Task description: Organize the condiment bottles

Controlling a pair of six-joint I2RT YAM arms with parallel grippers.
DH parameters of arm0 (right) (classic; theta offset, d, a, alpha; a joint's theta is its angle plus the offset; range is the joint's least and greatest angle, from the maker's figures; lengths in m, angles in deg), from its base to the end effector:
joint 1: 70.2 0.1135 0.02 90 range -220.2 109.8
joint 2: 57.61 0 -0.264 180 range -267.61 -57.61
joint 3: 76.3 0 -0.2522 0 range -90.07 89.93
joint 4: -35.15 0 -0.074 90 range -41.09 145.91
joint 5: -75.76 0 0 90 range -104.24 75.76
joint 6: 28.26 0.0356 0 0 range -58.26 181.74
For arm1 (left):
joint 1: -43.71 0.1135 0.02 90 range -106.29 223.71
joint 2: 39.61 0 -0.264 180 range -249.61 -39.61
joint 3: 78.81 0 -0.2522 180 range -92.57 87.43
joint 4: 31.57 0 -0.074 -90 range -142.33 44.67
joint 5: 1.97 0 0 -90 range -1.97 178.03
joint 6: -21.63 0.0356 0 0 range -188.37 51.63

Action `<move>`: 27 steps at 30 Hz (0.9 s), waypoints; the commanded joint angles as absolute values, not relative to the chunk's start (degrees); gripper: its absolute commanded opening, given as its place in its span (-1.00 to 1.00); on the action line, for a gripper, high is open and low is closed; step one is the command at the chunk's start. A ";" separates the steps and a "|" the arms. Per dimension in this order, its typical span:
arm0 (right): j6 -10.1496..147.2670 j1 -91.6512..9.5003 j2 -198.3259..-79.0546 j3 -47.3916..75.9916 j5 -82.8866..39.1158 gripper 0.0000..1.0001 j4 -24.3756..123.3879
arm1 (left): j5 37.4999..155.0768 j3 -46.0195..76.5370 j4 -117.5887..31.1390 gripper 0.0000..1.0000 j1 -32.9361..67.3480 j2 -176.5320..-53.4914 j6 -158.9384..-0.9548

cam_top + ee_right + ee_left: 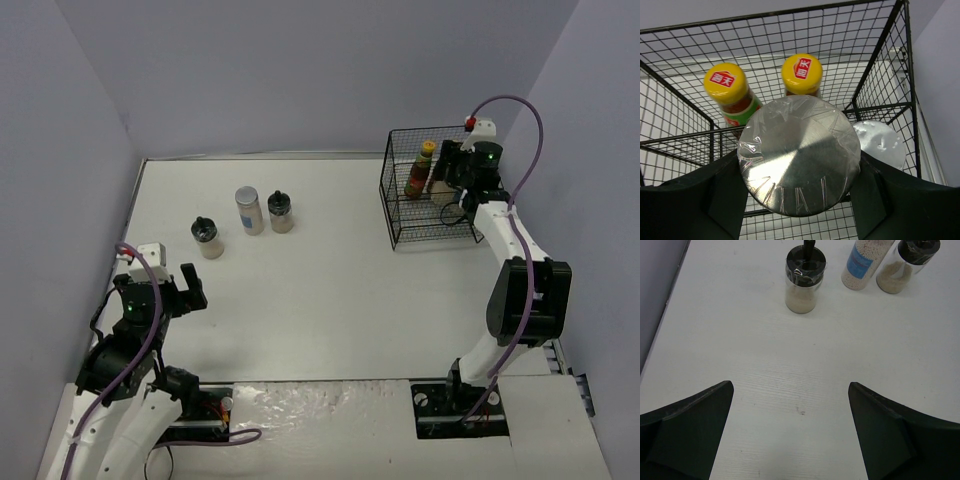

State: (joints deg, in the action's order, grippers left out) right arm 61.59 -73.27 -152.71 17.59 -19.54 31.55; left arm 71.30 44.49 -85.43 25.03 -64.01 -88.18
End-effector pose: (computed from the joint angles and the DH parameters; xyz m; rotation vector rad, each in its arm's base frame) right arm 0.4011 -0.0182 0.3268 -0.0277 1.6644 0.0344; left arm 0.0917 -0.0202 0.3176 -0.2114 1.9223 -0.1642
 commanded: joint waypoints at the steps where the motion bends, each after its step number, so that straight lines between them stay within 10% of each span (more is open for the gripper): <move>1: 61.55 -74.97 -152.26 17.31 -20.17 -1.00 20.72 | 71.50 43.13 -82.13 0.94 25.42 -65.56 -88.49; 27: 63.53 -76.44 -156.82 19.90 -23.57 -0.08 21.20 | 71.61 42.96 -82.40 0.94 25.42 -66.07 -88.67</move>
